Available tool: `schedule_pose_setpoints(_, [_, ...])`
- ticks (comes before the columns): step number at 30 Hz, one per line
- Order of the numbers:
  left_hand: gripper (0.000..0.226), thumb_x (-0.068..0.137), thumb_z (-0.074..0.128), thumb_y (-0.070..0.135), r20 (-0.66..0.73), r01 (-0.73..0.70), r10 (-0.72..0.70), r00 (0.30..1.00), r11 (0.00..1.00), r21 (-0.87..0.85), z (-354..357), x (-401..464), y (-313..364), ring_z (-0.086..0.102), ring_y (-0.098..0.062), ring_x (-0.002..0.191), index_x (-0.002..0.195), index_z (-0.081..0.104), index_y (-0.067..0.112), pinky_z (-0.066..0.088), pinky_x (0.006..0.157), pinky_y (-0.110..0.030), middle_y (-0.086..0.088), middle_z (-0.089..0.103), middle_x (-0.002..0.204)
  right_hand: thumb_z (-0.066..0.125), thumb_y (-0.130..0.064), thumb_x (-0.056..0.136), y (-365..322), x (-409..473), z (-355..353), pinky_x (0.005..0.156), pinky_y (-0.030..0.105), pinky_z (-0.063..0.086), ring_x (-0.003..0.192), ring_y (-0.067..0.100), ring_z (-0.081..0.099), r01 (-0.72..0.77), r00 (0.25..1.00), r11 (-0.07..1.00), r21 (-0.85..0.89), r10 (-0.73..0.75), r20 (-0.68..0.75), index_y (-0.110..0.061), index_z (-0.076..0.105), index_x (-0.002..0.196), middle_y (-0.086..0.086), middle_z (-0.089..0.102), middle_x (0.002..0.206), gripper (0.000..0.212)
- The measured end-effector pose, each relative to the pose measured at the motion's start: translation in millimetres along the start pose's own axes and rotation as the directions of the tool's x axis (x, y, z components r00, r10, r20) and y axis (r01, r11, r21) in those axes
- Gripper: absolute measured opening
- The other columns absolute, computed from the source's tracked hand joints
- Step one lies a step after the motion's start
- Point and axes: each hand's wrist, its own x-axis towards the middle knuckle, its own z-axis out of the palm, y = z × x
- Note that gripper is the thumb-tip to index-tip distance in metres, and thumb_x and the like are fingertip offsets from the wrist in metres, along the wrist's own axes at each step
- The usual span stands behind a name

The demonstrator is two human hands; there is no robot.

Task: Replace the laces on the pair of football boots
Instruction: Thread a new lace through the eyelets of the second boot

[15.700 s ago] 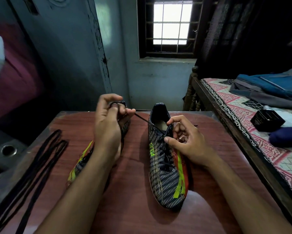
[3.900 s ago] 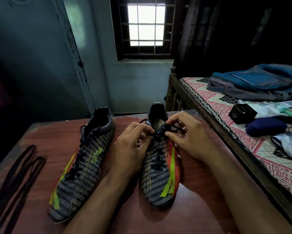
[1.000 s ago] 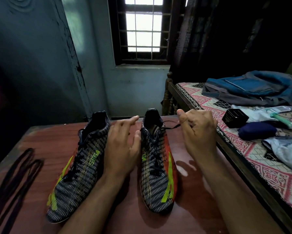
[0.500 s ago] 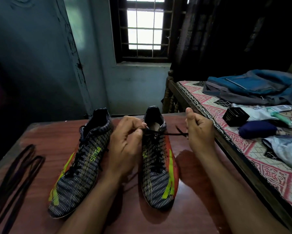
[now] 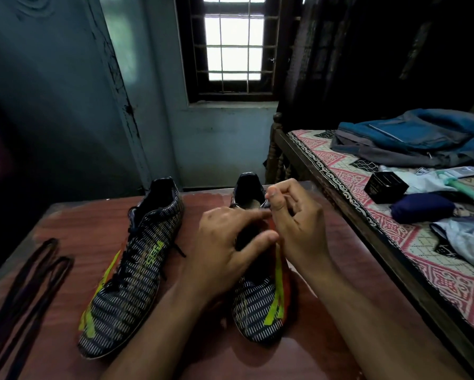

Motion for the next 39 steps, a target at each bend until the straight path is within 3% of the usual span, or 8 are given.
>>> schedule_pose_setpoints(5, [0.026,0.085,0.076,0.040,-0.026,0.020,-0.021,0.999,0.999,-0.039,3,0,-4,0.064,0.000,0.096,0.109,0.079,0.030,0.051,0.096,-0.037,0.018,0.075,0.094,0.054,-0.028,0.106,2,1,3,0.052,0.035,0.040,0.058,0.006,0.052,-0.038,0.999,0.997,0.060,0.039,-0.017,-0.012,0.061,0.094,-0.004,0.058,0.069,0.021])
schedule_pose_setpoints(10, [0.038,0.089,0.066,0.054,0.036,0.030,-0.032,0.999,0.999,0.029,3,1,0,0.058,0.004,0.103,0.118,0.076,0.032,0.040,0.092,-0.014,0.021,0.071,0.104,0.052,-0.028,0.106,3,4,2,0.051,0.036,0.036,0.053,0.012,0.045,-0.086,0.996,0.979,0.187,0.086,0.007,-0.016,0.056,0.098,-0.008,0.049,0.061,0.015])
schedule_pose_setpoints(17, [0.013,0.079,0.073,0.023,-0.036,0.128,-0.131,0.991,0.988,-0.087,3,0,1,0.061,-0.006,0.081,0.088,0.076,0.033,0.046,0.071,-0.018,0.025,0.068,0.084,0.056,-0.031,0.104,3,-1,10,0.055,0.034,0.040,0.058,0.007,0.052,-0.018,0.999,0.990,0.142,0.014,0.033,-0.021,0.059,0.098,-0.012,0.057,0.068,0.012])
schedule_pose_setpoints(22, [0.027,0.084,0.076,0.009,-0.205,0.160,-0.204,0.957,0.964,-0.210,-10,6,-10,0.067,-0.012,0.082,0.102,0.076,0.029,0.052,0.076,-0.025,0.012,0.071,0.087,0.061,-0.027,0.103,11,5,1,0.057,0.052,0.052,0.061,0.016,0.062,-0.057,0.998,0.995,0.078,0.059,-0.030,-0.016,0.065,0.100,-0.001,0.065,0.070,0.012])
schedule_pose_setpoints(26, [0.041,0.082,0.075,-0.001,-0.142,0.137,-0.176,0.974,0.959,-0.248,-18,7,-5,0.066,-0.012,0.076,0.113,0.071,0.027,0.049,0.078,-0.019,0.008,0.068,0.080,0.064,-0.021,0.101,14,9,-7,0.058,0.034,0.052,0.060,0.010,0.064,-0.066,0.994,0.998,0.024,0.068,-0.091,-0.016,0.067,0.097,-0.007,0.066,0.067,0.007])
schedule_pose_setpoints(31, [0.053,0.079,0.069,0.013,0.126,0.156,-0.117,0.985,0.917,-0.367,-27,7,-6,0.062,-0.010,0.075,0.129,0.064,0.029,0.047,0.079,-0.023,0.003,0.066,0.080,0.069,-0.021,0.098,10,9,-6,0.063,0.045,0.057,0.064,0.015,0.068,-0.063,0.992,0.997,0.053,0.069,-0.106,-0.018,0.065,0.100,-0.001,0.064,0.067,0.006])
schedule_pose_setpoints(36, [0.046,0.085,0.068,0.054,0.073,0.193,-0.183,0.980,0.964,-0.185,-11,2,0,0.070,-0.007,0.101,0.129,0.067,0.041,0.055,0.090,-0.036,0.013,0.075,0.104,0.077,-0.021,0.092,0,1,3,0.058,0.046,0.057,0.062,0.017,0.068,-0.050,0.998,0.988,0.144,0.056,-0.043,-0.020,0.061,0.107,-0.002,0.065,0.067,0.022])
schedule_pose_setpoints(39, [0.036,0.087,0.081,0.035,0.090,0.220,-0.204,0.975,0.945,-0.242,-4,3,0,0.073,0.000,0.092,0.120,0.069,0.045,0.060,0.085,-0.039,0.017,0.078,0.092,0.078,-0.020,0.090,-4,-5,10,0.056,0.036,0.054,0.062,0.015,0.065,-0.055,0.998,0.985,0.162,0.059,-0.020,-0.024,0.061,0.107,-0.005,0.064,0.069,0.025])
